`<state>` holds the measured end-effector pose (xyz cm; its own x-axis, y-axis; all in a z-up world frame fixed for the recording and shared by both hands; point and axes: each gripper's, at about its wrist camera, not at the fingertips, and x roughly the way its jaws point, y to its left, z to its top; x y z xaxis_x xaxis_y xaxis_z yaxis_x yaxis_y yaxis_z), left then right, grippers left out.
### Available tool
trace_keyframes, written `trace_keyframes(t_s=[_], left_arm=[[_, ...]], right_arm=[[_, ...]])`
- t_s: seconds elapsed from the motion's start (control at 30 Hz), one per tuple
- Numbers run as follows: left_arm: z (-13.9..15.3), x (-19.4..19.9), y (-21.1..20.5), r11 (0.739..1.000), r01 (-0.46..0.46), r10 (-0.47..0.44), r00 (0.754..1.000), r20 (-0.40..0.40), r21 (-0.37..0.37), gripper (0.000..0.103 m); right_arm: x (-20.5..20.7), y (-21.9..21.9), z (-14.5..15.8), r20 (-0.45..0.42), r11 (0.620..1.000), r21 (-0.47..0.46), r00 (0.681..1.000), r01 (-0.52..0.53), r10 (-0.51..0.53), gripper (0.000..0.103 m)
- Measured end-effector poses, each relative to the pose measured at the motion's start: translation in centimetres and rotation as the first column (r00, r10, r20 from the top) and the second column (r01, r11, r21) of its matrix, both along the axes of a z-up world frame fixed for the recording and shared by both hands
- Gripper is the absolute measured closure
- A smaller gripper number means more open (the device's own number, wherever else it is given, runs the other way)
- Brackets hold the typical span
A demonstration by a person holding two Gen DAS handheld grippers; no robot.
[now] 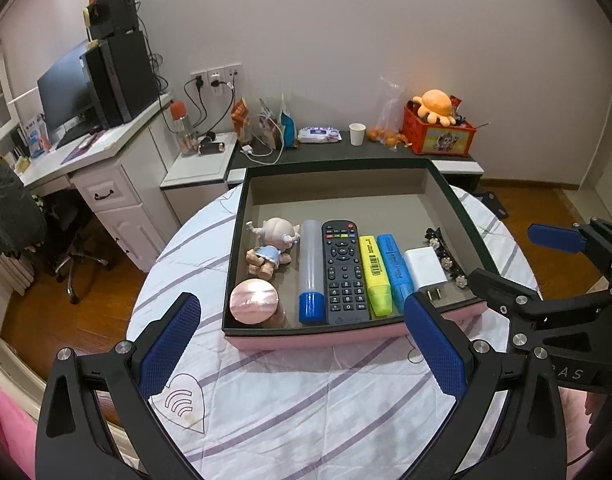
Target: Organize rigid objects
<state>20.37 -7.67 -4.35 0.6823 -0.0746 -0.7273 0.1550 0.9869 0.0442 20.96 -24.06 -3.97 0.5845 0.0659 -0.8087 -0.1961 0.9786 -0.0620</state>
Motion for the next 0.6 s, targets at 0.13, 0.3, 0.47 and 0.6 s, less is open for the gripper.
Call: trace_keyframes(t_s=[0.13, 0.3, 0.47, 0.6], left_arm=[[0.9, -1.2, 0.3, 1.000, -0.007, 0.008, 0.999, 0.051, -0.009, 0.000], [2.3, -3.1, 0.7, 1.000, -0.011, 0.014, 0.992, 0.123, -0.021, 0.000], [3.2, -4.8, 1.1, 0.999, -0.012, 0.017, 0.986, 0.166, -0.030, 0.000], [3.1, -5.5, 1.2, 1.000, -0.015, 0.018, 0.987, 0.161, -0.021, 0.000]], right_arm=[[-0.7, -0.1, 0.5, 0.012, 1.000, 0.008, 1.000, -0.002, 0.002, 0.018], [-2.2, 0.1, 1.5, 0.052, 0.999, 0.041, 0.998, -0.027, 0.025, 0.018], [-3.8, 0.4, 2.7, 0.107, 0.998, 0.054, 0.994, -0.031, 0.025, 0.018], [-4.6, 0.5, 2.8, 0.115, 0.998, 0.056, 0.993, -0.029, 0.023, 0.018]])
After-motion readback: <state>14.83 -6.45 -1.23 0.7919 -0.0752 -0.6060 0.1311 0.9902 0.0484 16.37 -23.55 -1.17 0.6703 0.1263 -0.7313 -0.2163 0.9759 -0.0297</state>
